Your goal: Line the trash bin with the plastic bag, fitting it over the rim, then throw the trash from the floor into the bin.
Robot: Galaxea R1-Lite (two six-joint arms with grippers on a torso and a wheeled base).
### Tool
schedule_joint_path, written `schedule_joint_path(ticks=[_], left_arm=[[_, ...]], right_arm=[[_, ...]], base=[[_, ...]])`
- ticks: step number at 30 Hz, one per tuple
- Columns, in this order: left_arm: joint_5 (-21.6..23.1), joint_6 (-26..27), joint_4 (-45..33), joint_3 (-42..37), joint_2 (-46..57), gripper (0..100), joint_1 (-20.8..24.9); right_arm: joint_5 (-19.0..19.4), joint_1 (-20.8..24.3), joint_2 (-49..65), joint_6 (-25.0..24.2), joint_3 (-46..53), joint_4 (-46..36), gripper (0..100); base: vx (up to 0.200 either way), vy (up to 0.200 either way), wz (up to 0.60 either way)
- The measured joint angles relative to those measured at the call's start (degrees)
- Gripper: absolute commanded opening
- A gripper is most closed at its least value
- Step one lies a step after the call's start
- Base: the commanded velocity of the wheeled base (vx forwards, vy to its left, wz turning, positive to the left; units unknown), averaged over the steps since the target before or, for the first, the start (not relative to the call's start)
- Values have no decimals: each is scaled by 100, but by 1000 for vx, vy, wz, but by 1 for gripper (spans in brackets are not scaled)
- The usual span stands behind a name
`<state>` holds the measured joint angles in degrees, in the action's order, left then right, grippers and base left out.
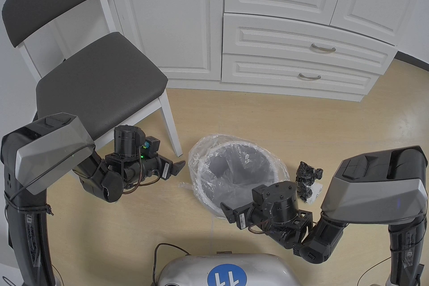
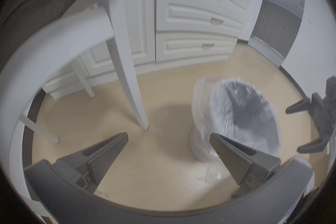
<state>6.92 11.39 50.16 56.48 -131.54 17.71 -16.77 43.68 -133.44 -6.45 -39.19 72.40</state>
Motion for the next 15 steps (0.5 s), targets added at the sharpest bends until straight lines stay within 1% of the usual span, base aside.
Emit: schedule_joint_path(ticks=[3,5,10,15], left_arm=[[2,-255,340,-20,33,100,108],[5,-327,438,-9,15,100,174],[0,-375,493,118,-206,100,290],[-37,-466,477,479,-579,100,277]], right_arm=[[-38,-182,66,13,-77,0,100],[-46,-336,111,22,-143,-15,100],[-49,-750,190,82,-334,-61,100],[-46,-1050,171,128,-529,-146,100]], base=[[0,0,0],[0,0,0],[0,0,0],[0,0,0]])
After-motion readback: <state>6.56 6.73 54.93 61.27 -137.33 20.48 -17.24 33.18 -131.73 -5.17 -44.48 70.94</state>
